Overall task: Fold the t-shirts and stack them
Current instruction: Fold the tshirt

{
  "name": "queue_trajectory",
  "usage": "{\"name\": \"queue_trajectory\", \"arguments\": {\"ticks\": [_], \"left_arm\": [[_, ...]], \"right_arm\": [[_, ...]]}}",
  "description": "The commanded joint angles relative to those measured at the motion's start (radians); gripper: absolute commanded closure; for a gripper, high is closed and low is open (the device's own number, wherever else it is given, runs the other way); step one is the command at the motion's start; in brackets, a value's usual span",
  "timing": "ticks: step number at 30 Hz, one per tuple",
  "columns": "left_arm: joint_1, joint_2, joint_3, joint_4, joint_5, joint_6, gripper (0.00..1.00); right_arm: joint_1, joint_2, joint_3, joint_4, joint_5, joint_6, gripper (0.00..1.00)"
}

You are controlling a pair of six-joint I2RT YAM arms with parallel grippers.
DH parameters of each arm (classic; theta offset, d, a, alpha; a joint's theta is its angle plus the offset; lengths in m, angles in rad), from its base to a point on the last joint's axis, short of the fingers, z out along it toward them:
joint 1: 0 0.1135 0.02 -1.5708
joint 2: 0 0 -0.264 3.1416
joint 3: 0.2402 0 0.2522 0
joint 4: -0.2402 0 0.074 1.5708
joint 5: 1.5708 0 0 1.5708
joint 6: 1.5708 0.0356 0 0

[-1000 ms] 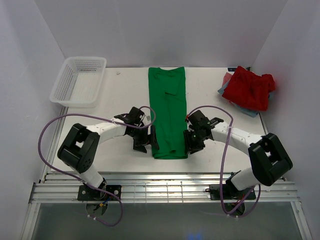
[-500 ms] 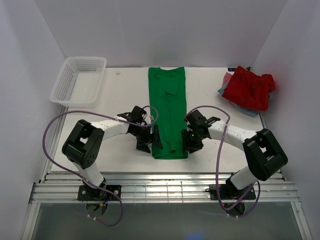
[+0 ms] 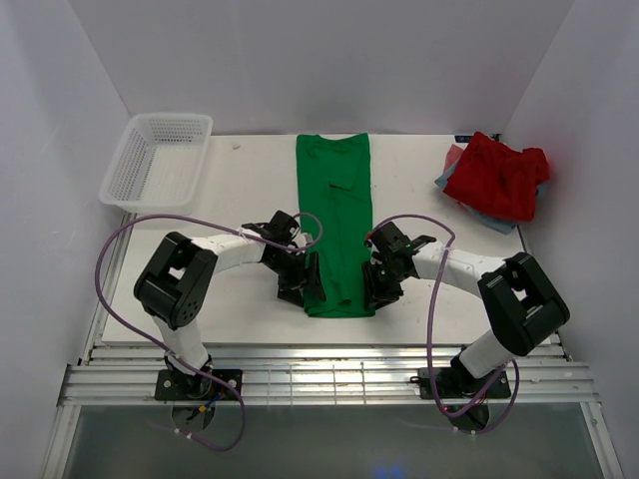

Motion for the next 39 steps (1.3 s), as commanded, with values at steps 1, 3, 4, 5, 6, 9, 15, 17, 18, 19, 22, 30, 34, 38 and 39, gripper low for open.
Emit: {"name": "queue_trajectory", "arguments": {"ticks": [1, 3, 4, 5, 6, 9, 15, 17, 18, 19, 22, 30, 34, 38, 39], "left_arm": [[-0.017, 0.033, -0.005, -0.078, -0.115, 0.058, 0.28], [-0.019, 0.030, -0.002, -0.105, -0.128, 0.066, 0.33], [-0.019, 0.028, -0.002, -0.115, -0.135, 0.068, 0.39], [-0.019, 0.022, -0.002, -0.122, -0.142, 0.069, 0.42], [-0.020, 0.020, -0.008, -0.128, -0.143, 0.069, 0.44], [-0.020, 0.017, -0.021, -0.129, -0.143, 0.066, 0.47], [-0.027, 0.027, -0.019, -0.112, -0.157, 0.063, 1.00], [-0.027, 0.027, -0.008, -0.107, -0.155, 0.062, 1.00], [-0.027, 0.025, -0.002, -0.104, -0.158, 0.063, 1.00], [-0.027, 0.022, 0.005, -0.104, -0.160, 0.063, 1.00], [-0.027, 0.001, 0.051, -0.119, -0.194, 0.055, 1.00], [-0.025, 0.008, 0.364, -0.188, -0.293, -0.024, 1.00], [-0.013, 0.049, 0.461, -0.188, -0.336, -0.044, 1.00], [0.028, 0.083, 0.493, -0.179, -0.358, -0.034, 1.00], [0.039, 0.089, 0.495, -0.173, -0.359, -0.027, 1.00]], "right_arm": [[0.006, 0.015, 0.020, 0.017, -0.026, -0.011, 0.66], [0.008, 0.021, 0.023, 0.015, -0.029, -0.015, 0.67], [0.006, 0.023, 0.026, 0.012, -0.029, -0.021, 0.68], [0.006, 0.027, 0.031, 0.011, -0.029, -0.024, 0.69], [0.006, 0.029, 0.034, 0.011, -0.029, -0.026, 0.70], [0.006, 0.036, 0.035, 0.015, -0.036, -0.038, 0.73], [0.008, 0.053, 0.038, 0.023, -0.048, -0.057, 0.92], [0.006, 0.055, 0.043, 0.018, -0.049, -0.061, 0.92], [0.006, 0.053, 0.046, 0.014, -0.048, -0.066, 0.92], [0.006, 0.050, 0.055, 0.003, -0.048, -0.067, 0.92], [0.006, 0.041, 0.095, -0.055, -0.036, -0.084, 0.92], [0.006, 0.061, 0.352, -0.187, 0.067, -0.106, 0.92], [0.002, 0.113, 0.435, -0.210, 0.119, -0.130, 0.92], [-0.023, 0.174, 0.503, -0.216, 0.176, -0.155, 0.92], [-0.029, 0.188, 0.515, -0.216, 0.185, -0.170, 0.92]]}}
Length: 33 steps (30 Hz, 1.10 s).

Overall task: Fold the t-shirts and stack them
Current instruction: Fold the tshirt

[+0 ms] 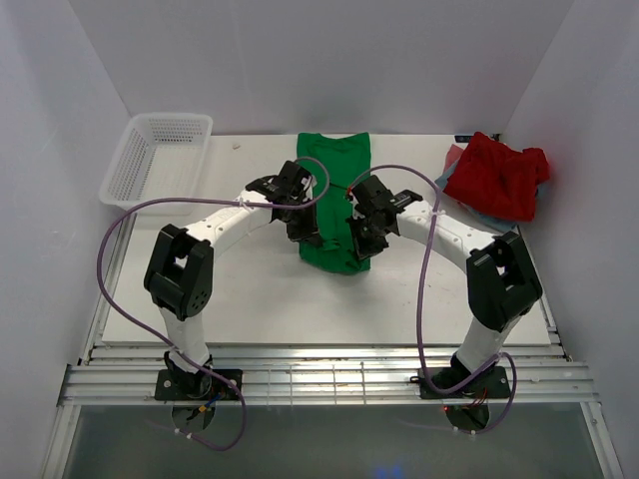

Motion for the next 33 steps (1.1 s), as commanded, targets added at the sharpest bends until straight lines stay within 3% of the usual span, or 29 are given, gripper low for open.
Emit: {"name": "queue_trajectory", "arguments": {"ticks": [1, 10, 18, 26, 33], "left_arm": [[0.046, 0.040, 0.026, 0.009, -0.045, -0.001, 1.00], [0.129, 0.172, 0.163, 0.067, -0.055, 0.049, 1.00], [0.187, 0.299, 0.381, 0.058, -0.040, 0.060, 1.00], [0.233, 0.413, 0.548, 0.035, -0.022, 0.058, 1.00], [0.249, 0.477, 0.598, 0.050, 0.000, 0.066, 1.00]], "right_arm": [[-0.026, 0.050, 0.078, -0.039, 0.071, -0.049, 0.92], [-0.115, 0.277, 0.328, -0.048, 0.149, -0.137, 0.92], [-0.161, 0.475, 0.694, -0.166, 0.157, -0.192, 0.92], [-0.205, 0.547, 0.747, -0.162, 0.175, -0.195, 0.92], [-0.222, 0.625, 0.829, -0.117, 0.186, -0.184, 0.92]]}}
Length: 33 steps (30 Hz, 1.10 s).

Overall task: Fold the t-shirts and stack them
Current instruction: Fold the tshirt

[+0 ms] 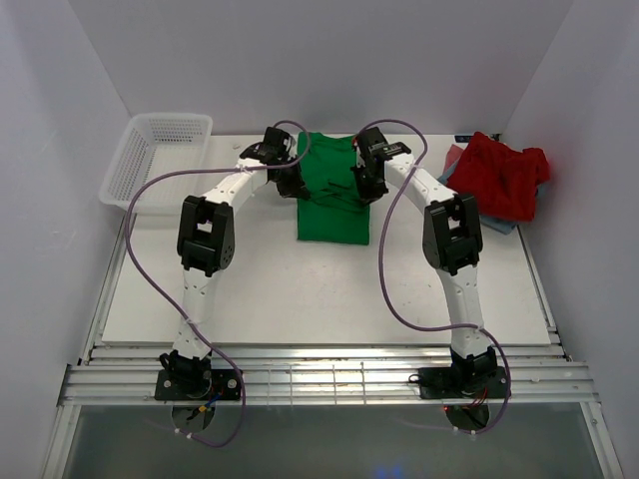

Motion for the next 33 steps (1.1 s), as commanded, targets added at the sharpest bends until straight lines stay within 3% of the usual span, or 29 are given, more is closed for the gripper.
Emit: {"name": "queue_trajectory", "arguments": {"ticks": [1, 7, 10, 11, 12, 16, 17, 20, 23, 24, 25, 26, 28, 33], "left_arm": [[0.020, -0.004, 0.045, 0.019, 0.009, 0.020, 1.00], [0.020, -0.001, 0.076, 0.049, -0.035, 0.033, 1.00], [0.021, -0.013, 0.126, 0.053, -0.101, 0.022, 0.82], [0.021, -0.020, 0.140, 0.057, -0.150, 0.017, 0.65], [0.021, -0.026, 0.157, 0.057, -0.181, 0.005, 0.59], [0.020, -0.087, 0.229, 0.071, -0.300, -0.007, 0.35], [0.021, -0.099, 0.229, 0.077, -0.308, -0.007, 0.30], [0.020, -0.139, 0.197, 0.086, -0.287, -0.016, 0.29], [0.005, -0.187, 0.082, 0.131, -0.160, -0.055, 0.38], [-0.003, -0.196, 0.048, 0.144, -0.126, -0.061, 0.48], [-0.024, -0.204, 0.018, 0.169, -0.080, -0.069, 0.71], [-0.034, -0.210, -0.042, 0.184, -0.049, -0.081, 0.82], [-0.064, -0.201, -0.091, 0.223, 0.065, -0.098, 1.00], [-0.132, -0.181, -0.222, 0.298, 0.179, -0.116, 1.00]], "right_arm": [[-0.018, 0.038, 0.085, 0.003, 0.040, -0.010, 0.92], [-0.022, 0.043, 0.117, 0.055, 0.068, 0.004, 0.92], [-0.025, -0.002, 0.097, 0.128, 0.169, 0.030, 0.78], [-0.028, -0.015, 0.094, 0.148, 0.187, 0.038, 0.73], [-0.028, -0.029, 0.096, 0.185, 0.207, 0.050, 0.65], [-0.033, -0.147, 0.071, 0.292, 0.273, 0.050, 0.52], [-0.033, -0.166, 0.064, 0.312, 0.269, 0.046, 0.48], [-0.033, -0.206, 0.050, 0.325, 0.211, 0.046, 0.45], [-0.031, -0.220, 0.021, 0.290, 0.096, 0.081, 0.48], [-0.031, -0.221, 0.007, 0.282, 0.058, 0.093, 0.53], [-0.031, -0.223, -0.007, 0.277, -0.016, 0.122, 0.61], [-0.031, -0.221, -0.037, 0.277, -0.064, 0.136, 0.76], [-0.031, -0.204, -0.059, 0.277, -0.198, 0.174, 0.88], [-0.030, -0.126, -0.064, 0.257, -0.365, 0.230, 0.92]]}}
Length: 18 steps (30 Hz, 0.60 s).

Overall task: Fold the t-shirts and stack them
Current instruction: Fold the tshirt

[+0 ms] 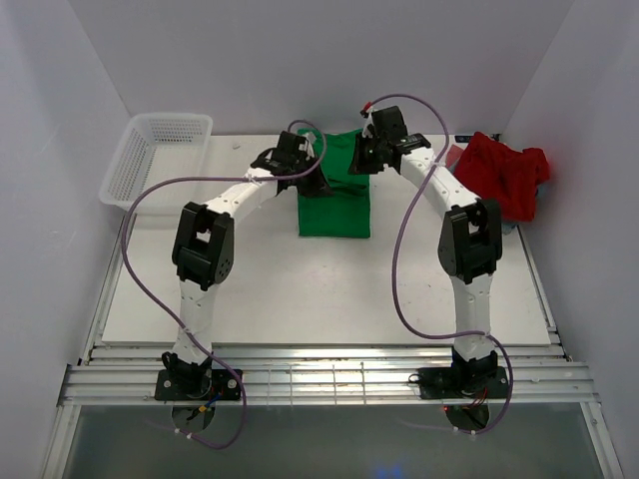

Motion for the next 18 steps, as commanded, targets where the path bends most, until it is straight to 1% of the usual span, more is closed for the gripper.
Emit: {"name": "queue_trajectory", "arguments": {"ticks": [1, 4, 8, 13, 16, 18], "left_arm": [[-0.058, -0.015, -0.065, 0.085, 0.150, -0.025, 1.00], [-0.074, 0.009, -0.078, 0.093, 0.171, -0.024, 1.00], [-0.077, 0.016, -0.121, 0.086, 0.161, -0.009, 1.00], [-0.078, 0.029, -0.191, 0.039, 0.090, 0.062, 1.00], [-0.078, 0.019, -0.256, 0.034, 0.033, 0.097, 1.00], [-0.078, 0.005, -0.305, 0.039, 0.021, 0.123, 1.00]], "right_arm": [[0.006, 0.059, -0.012, -0.028, -0.191, 0.063, 0.92], [0.011, 0.065, -0.015, -0.035, -0.199, 0.070, 0.92], [0.009, 0.067, -0.018, -0.049, -0.199, 0.063, 0.92], [0.011, 0.085, -0.029, -0.039, -0.233, 0.057, 0.92], [0.011, 0.099, -0.035, -0.032, -0.251, 0.059, 0.92], [0.011, 0.110, -0.040, -0.026, -0.257, 0.062, 0.92]]}}
